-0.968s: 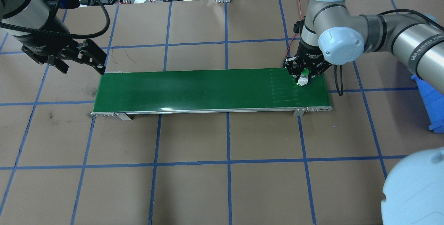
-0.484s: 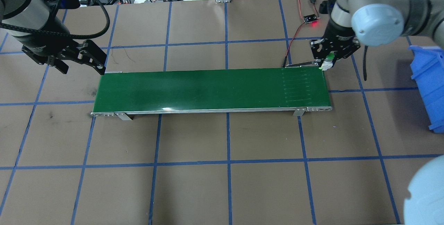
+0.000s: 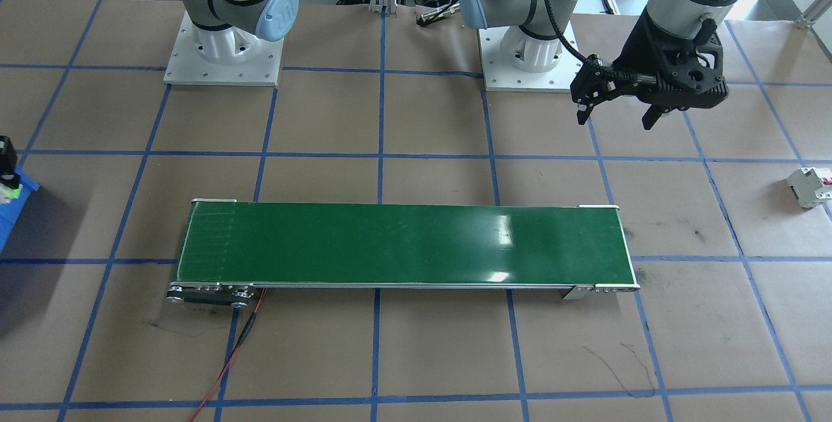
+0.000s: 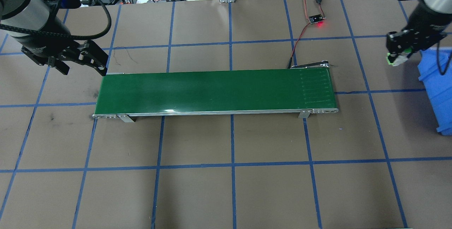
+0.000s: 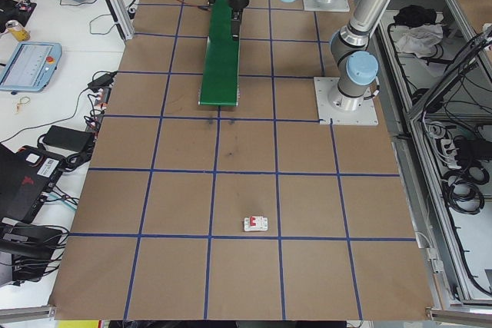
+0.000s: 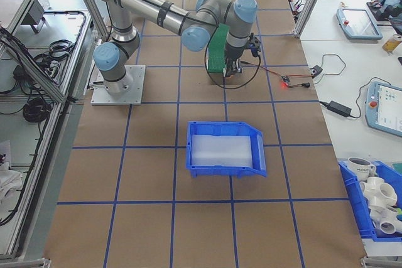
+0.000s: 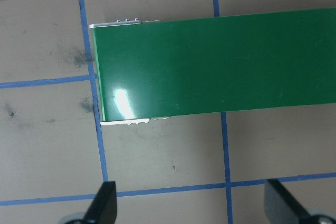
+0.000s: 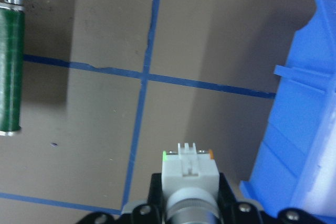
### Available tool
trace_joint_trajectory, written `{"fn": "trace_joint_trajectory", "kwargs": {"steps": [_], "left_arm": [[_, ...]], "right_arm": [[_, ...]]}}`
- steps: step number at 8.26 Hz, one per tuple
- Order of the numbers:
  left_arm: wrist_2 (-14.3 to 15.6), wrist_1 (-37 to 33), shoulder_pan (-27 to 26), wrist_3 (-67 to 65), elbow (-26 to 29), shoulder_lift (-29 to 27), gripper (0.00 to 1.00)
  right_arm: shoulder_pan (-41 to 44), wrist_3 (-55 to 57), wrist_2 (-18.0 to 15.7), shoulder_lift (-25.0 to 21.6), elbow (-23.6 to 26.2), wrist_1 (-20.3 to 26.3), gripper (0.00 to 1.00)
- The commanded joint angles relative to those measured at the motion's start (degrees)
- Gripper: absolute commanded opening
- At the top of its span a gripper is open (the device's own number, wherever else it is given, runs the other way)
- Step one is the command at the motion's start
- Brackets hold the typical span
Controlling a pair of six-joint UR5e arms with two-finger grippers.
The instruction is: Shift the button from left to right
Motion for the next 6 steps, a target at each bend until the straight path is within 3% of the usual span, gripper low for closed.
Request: {"fn": "trace_joint_trajectory", "kwargs": {"steps": [1,3,6], "left_arm": [[0.0,0.03,0.0,0.0,-0.05,-0.01,1.0],[-0.09,0.81,0.0,0.0,-0.05,-0.01,1.0],[-0.09,0.9,0.0,0.09,-0.05,0.08,1.0]], "right_arm": [[-10.23,-22.68,-1.98,1.88,0.23,-5.72,0.0],[-16.04,-34.65,-0.41,7.76,0.23,-14.93,0.0],[-19.39,-40.42,-0.15,15.57,0.23,-22.85,0.0]]}}
